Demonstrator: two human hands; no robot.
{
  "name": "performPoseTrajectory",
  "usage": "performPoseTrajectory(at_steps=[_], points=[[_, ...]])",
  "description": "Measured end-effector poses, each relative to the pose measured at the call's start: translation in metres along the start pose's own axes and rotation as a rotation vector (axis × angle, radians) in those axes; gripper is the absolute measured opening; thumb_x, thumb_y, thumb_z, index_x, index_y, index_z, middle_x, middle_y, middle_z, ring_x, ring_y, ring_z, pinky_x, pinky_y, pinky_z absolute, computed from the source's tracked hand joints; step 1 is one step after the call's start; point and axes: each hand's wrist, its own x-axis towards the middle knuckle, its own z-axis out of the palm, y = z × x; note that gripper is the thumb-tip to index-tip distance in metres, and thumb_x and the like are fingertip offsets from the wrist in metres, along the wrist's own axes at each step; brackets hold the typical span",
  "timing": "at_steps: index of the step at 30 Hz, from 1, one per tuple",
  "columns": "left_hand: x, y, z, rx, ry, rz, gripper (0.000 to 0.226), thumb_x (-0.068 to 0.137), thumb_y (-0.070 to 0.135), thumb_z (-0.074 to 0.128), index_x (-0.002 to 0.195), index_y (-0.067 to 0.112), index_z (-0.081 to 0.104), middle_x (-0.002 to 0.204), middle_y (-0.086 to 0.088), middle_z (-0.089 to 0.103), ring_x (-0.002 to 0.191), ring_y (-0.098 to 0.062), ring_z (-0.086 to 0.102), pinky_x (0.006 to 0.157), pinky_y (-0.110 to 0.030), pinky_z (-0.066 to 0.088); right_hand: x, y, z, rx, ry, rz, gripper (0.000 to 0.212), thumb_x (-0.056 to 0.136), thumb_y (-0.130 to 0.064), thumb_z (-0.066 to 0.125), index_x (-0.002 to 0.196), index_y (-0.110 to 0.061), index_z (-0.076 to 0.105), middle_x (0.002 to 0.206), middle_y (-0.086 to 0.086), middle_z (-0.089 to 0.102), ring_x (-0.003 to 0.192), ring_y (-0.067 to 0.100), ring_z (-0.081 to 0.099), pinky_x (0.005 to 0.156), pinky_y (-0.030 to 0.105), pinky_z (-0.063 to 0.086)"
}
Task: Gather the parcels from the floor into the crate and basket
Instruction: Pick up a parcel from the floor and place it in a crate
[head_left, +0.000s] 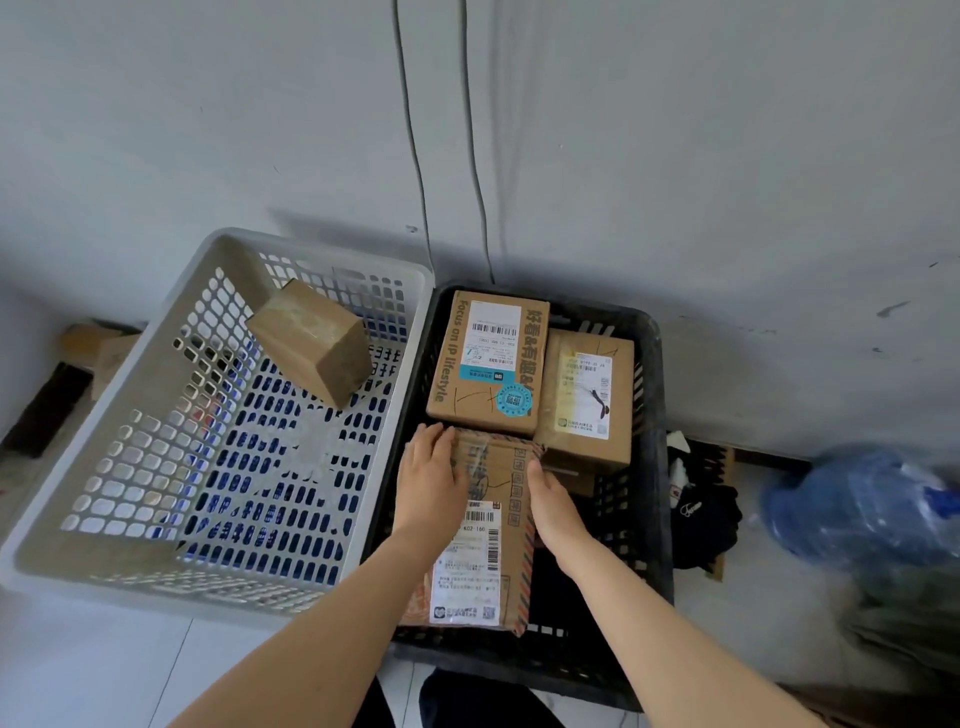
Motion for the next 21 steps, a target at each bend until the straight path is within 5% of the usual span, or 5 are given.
performPoseTrajectory(at_steps=[3, 6, 11, 14, 21], points=[[0.003, 0.007, -0.002, 0.004, -0.019, -0.005, 0.054, 0.096, 0.02, 0.049, 0.148, 0.015, 0.036, 0.155, -0.004, 0.024, 0.147, -0.021, 0.012, 0.122, -0.037, 0.015, -0.006, 0.01, -0.002, 0.007, -0.039, -0.006, 0.059, 0.101, -0.058, 0.024, 0.144, -0.022, 0.041, 0.119, -0.006, 0.057, 0.112, 0.014, 0.052, 0.096, 0.031, 0.037], [0.005, 0.011, -0.006, -0.027, -0.014, 0.004, 0.044, 0.096, 0.021, 0.05, 0.139, 0.016, 0.049, 0.152, -0.002, 0.026, 0.146, -0.02, 0.016, 0.121, -0.039, 0.018, -0.004, 0.005, 0.0, -0.041, 0.028, -0.039, 0.057, 0.102, -0.051, 0.032, 0.152, -0.023, 0.027, 0.145, 0.004, 0.045, 0.129, 0.023, 0.047, 0.105, 0.036, 0.037], [0.009, 0.013, -0.021, -0.095, -0.057, -0.006, 0.03, 0.096, 0.019, 0.047, 0.121, 0.016, 0.062, 0.14, -0.001, 0.042, 0.136, -0.017, 0.029, 0.115, -0.031, 0.025, -0.016, -0.031, 0.001, -0.247, 0.222, -0.225, 0.053, 0.098, -0.021, 0.048, 0.148, -0.017, 0.03, 0.145, 0.009, 0.035, 0.122, 0.024, 0.046, 0.095, 0.034, 0.044], [0.007, 0.014, -0.036, -0.098, -0.059, 0.03, 0.023, 0.095, 0.017, 0.049, 0.112, 0.017, 0.065, 0.127, 0.001, 0.049, 0.124, -0.016, 0.04, 0.106, -0.028, 0.032, -0.029, -0.048, 0.008, -0.344, 0.288, -0.3, 0.052, 0.094, -0.021, 0.051, 0.144, -0.019, 0.036, 0.143, 0.008, 0.039, 0.13, 0.026, 0.039, 0.106, 0.042, 0.042], [-0.008, -0.027, -0.107, -0.157, -0.051, 0.068, 0.02, 0.095, 0.015, 0.049, 0.106, 0.019, 0.065, 0.121, -0.002, 0.053, 0.095, -0.02, 0.057, 0.077, -0.032, 0.05, -0.08, -0.08, 0.078, -0.549, 0.232, -0.444, 0.027, 0.097, -0.022, 0.046, 0.123, -0.018, 0.054, 0.13, 0.004, 0.045, 0.109, 0.02, 0.053, 0.094, 0.037, 0.048]])
